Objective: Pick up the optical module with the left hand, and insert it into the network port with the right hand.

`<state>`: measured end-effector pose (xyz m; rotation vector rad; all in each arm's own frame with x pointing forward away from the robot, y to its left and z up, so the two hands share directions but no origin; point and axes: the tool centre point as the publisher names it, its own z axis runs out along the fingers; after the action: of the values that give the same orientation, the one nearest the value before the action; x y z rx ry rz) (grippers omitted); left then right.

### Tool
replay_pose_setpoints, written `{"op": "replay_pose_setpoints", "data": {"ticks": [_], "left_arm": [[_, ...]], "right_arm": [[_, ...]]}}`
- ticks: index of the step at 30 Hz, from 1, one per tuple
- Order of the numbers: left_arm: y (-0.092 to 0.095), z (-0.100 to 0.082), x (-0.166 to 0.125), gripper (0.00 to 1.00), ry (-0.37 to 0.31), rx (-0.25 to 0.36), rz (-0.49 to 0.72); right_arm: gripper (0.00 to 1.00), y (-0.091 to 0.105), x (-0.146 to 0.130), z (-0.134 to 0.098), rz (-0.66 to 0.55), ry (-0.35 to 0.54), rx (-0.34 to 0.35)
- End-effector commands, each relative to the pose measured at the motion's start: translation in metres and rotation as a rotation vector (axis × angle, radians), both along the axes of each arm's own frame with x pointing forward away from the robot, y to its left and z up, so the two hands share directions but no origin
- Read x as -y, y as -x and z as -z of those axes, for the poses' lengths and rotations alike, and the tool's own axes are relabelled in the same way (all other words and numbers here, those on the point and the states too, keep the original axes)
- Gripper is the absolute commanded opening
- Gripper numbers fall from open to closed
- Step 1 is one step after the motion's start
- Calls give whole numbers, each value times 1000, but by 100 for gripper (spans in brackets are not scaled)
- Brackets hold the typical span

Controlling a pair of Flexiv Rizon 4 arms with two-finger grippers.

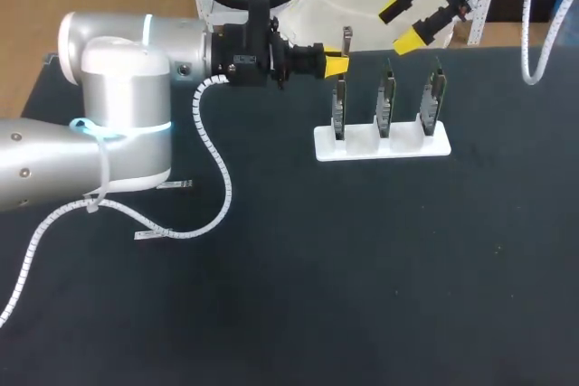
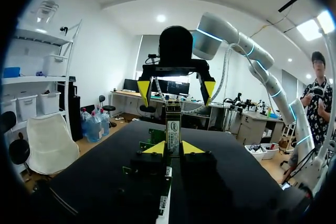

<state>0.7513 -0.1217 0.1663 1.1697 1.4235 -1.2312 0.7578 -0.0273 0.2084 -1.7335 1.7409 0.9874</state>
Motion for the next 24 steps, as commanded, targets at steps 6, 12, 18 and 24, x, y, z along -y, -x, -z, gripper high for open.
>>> {"op": "replay_pose_setpoints", "data": {"ticks": [6,12,18,24], "left_arm": [[1,0,0,0,2,3,-4],[1,0,0,0,2,3,-4],[1,0,0,0,2,3,-4],[1,0,0,0,2,3,-4]], "right_arm": [[100,15,-7,2,95,-32,48],[100,19,-15,1,110,-51,47],[100,14,-24,-1,109,-60,50],[100,6,-33,-2,78,-60,45]]}}
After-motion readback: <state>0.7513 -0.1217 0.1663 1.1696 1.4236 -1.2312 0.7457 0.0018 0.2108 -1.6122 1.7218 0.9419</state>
